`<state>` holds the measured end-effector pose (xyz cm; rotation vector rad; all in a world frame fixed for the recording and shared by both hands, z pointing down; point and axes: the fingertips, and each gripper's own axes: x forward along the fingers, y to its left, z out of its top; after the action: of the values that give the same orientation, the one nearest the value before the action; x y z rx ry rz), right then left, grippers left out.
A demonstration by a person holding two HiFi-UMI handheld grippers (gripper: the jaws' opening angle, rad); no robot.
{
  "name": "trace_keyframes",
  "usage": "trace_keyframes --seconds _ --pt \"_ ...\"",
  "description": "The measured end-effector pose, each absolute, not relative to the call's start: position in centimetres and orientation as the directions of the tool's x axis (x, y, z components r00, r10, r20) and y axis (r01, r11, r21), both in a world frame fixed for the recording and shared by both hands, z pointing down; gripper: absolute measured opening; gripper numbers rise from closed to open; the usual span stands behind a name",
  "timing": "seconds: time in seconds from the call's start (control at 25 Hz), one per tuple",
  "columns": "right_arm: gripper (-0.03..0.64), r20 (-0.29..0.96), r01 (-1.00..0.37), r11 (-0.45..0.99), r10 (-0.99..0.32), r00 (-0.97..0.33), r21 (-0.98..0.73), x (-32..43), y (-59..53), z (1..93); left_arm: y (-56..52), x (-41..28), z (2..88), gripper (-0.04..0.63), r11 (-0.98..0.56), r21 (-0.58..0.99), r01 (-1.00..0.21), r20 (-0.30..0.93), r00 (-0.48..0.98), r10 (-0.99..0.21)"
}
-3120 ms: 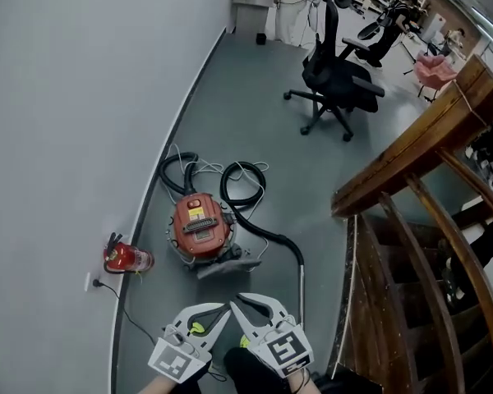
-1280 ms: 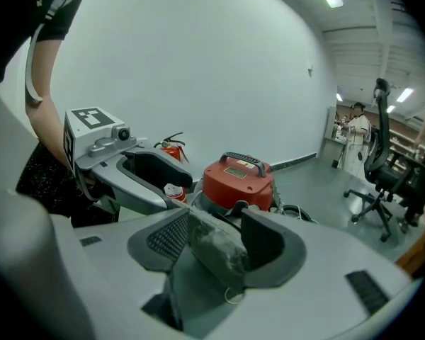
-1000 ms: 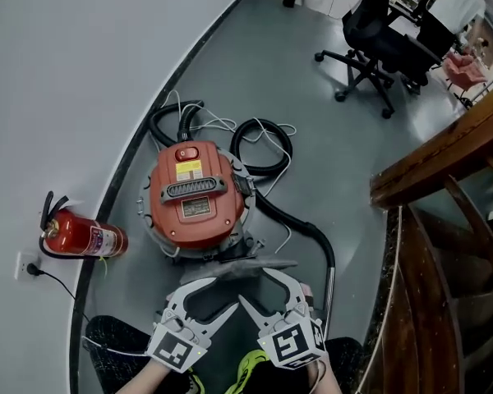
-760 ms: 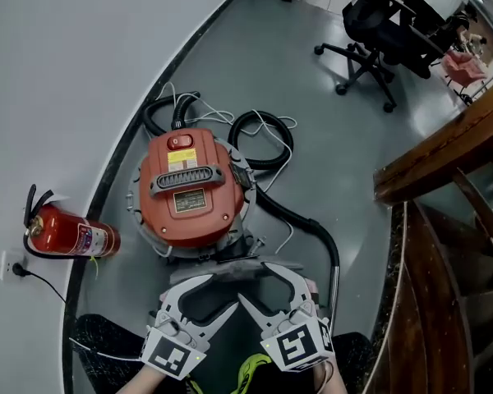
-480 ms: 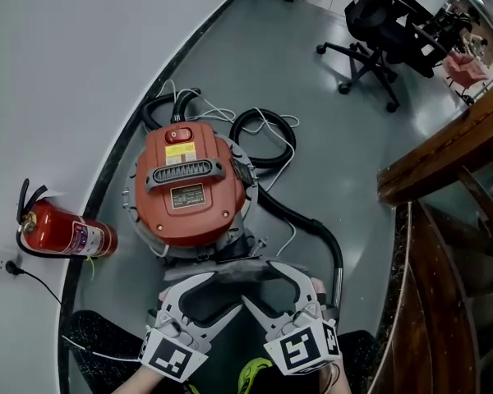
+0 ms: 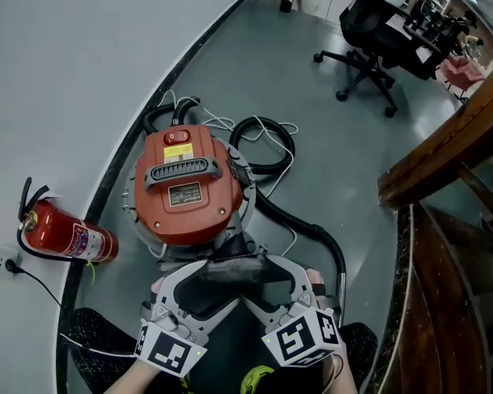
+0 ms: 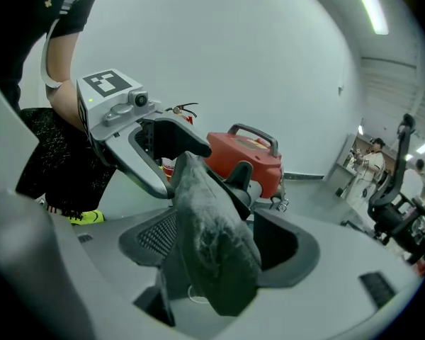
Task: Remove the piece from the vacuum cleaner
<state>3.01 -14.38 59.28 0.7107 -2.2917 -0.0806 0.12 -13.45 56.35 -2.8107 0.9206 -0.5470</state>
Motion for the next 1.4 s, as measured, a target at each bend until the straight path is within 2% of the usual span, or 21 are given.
trace_keyframes --seconds 0.32,0.96,1.12,1.32,1.4 --pt "0.334 0.635 -0.465 0.849 -0.507 -0.582 0.251 3.6 -15.4 60.2 -13.8 -0.5 57.6 0.322 -0.802 -0.288 -0.524 0.353 0.720 -0.597" --pt "0.331 0.715 -0.407 0.877 -0.455 -0.531 0.256 3.7 -16.1 62.9 -15.2 -1.1 59.8 0.315 -0.809 -0.274 -0.520 0.448 0.675 -0.586" --pt "0.313 0.734 -0.396 0.881 -0.445 -0.513 0.257 3.6 -16.2 63.4 -15.4 -1.5 60.1 0.222 -0.808 -0.256 -0.531 0.459 0.669 -0.584" --pt "0.260 0.767 -0.356 0.900 -0.409 -0.494 0.251 3.7 -15.7 64.1 -15.1 -1.7 60.7 0.117 -0.818 -0.229 -0.528 0.483 0.668 -0.567" --pt "0.221 0.779 -0.340 0.904 -0.403 -0.480 0.259 3.7 -15.6 64.3 -14.9 -1.6 60.8 0.107 -0.821 -0.221 -0.526 0.487 0.670 -0.560"
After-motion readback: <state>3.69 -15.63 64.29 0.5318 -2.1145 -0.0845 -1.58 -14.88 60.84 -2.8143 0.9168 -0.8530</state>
